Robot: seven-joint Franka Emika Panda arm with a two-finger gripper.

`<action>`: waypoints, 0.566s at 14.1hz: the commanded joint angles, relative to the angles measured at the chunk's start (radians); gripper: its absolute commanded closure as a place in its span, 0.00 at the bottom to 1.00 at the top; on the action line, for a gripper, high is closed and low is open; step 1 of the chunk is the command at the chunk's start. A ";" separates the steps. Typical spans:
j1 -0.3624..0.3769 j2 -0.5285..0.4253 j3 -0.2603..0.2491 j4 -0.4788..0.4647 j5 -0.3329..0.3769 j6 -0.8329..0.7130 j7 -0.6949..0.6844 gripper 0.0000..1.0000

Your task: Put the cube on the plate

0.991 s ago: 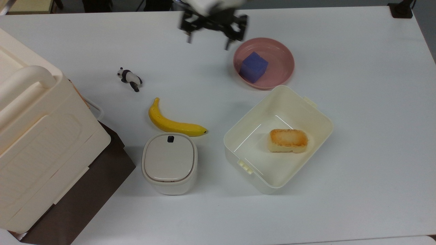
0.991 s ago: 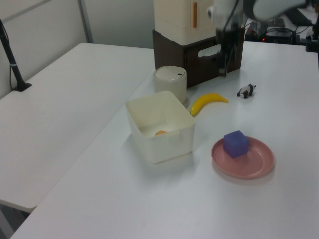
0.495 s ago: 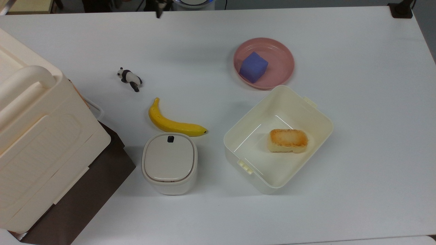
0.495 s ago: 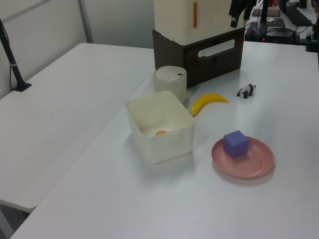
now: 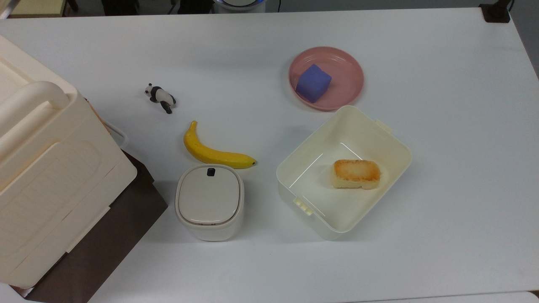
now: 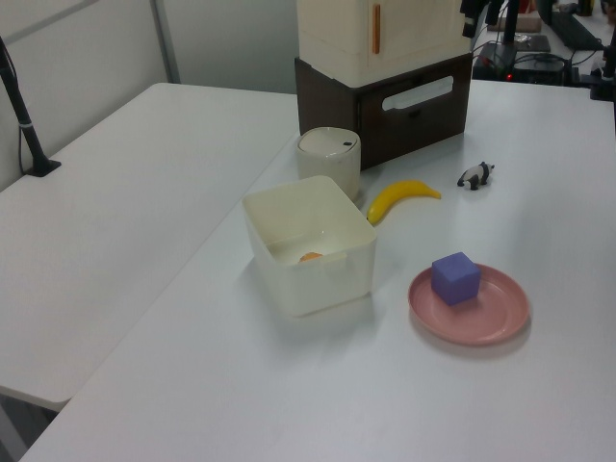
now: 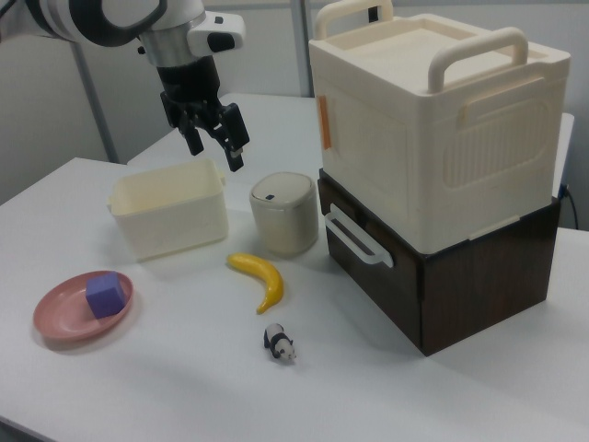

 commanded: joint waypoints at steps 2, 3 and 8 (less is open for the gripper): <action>0.007 -0.007 -0.014 0.000 0.036 -0.024 -0.088 0.00; 0.007 -0.007 -0.016 0.000 0.036 -0.032 -0.120 0.00; 0.010 -0.007 -0.013 0.000 0.036 -0.041 -0.119 0.00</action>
